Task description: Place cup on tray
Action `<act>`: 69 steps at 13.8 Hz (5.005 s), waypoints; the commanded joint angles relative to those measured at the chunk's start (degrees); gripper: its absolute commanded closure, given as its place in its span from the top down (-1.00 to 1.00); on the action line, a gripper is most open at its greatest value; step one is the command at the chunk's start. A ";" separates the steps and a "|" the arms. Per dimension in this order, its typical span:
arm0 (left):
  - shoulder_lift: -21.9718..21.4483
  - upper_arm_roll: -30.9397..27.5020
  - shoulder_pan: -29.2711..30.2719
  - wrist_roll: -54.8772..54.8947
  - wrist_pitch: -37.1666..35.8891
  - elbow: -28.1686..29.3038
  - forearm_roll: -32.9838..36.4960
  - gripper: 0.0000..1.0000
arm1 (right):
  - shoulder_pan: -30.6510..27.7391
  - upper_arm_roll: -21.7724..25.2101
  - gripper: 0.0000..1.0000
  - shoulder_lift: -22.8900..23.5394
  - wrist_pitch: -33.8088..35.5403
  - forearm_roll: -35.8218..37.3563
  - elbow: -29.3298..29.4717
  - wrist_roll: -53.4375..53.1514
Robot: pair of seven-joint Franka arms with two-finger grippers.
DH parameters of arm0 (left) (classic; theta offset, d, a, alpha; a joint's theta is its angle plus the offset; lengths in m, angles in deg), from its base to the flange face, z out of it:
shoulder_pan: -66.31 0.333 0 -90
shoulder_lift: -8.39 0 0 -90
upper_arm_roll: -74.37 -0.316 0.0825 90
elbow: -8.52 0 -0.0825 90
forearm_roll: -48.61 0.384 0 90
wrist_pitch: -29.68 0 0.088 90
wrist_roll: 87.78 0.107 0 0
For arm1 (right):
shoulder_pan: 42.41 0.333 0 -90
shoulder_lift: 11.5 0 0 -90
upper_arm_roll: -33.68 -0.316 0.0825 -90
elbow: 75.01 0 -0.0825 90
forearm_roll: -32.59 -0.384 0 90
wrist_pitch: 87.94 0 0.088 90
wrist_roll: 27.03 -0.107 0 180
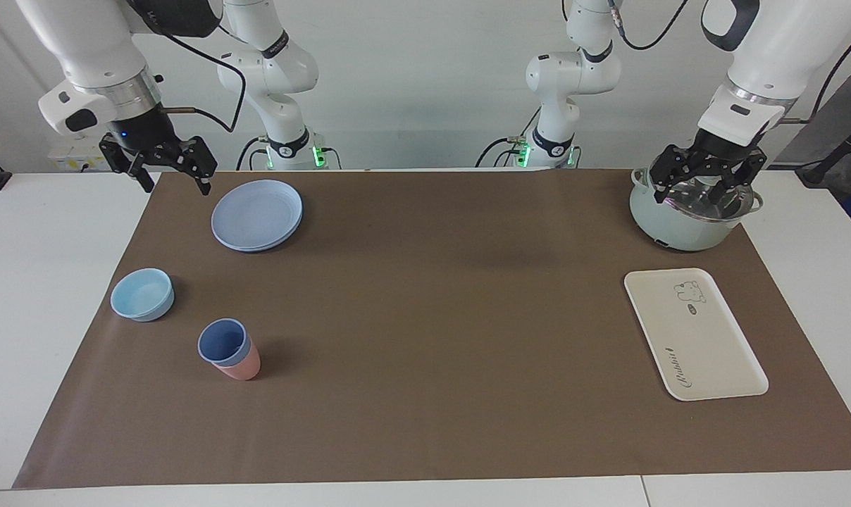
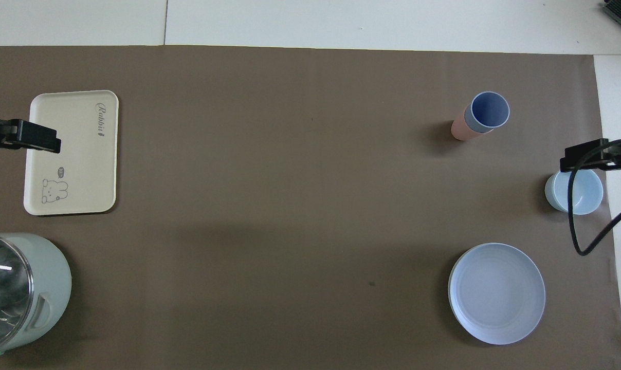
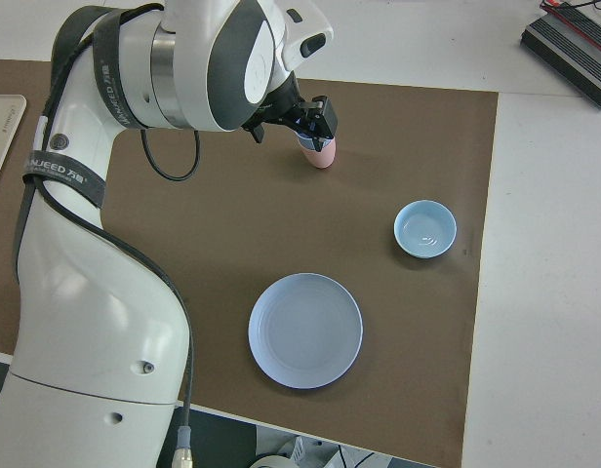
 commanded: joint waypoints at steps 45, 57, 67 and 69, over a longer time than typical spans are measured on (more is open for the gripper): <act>-1.65 -0.45 -0.44 0.77 0.73 3.21 -0.19 1.00 | -7.02 -0.82 -1.00 26.53 -45.46 -89.95 -17.90 122.04; -4.55 -0.10 -2.73 -6.67 9.23 11.72 -8.76 1.00 | 0.18 -0.82 -1.00 9.84 -46.44 -38.39 -17.90 77.15; 5.10 -0.01 -22.30 -29.72 41.20 14.73 -44.99 0.85 | 13.52 -1.08 -1.00 7.72 -19.55 -3.49 -1.65 44.78; 6.60 -0.01 -28.01 -32.09 50.43 14.64 -48.95 0.67 | 16.78 -1.08 -1.00 7.72 -19.36 -0.93 -1.56 40.49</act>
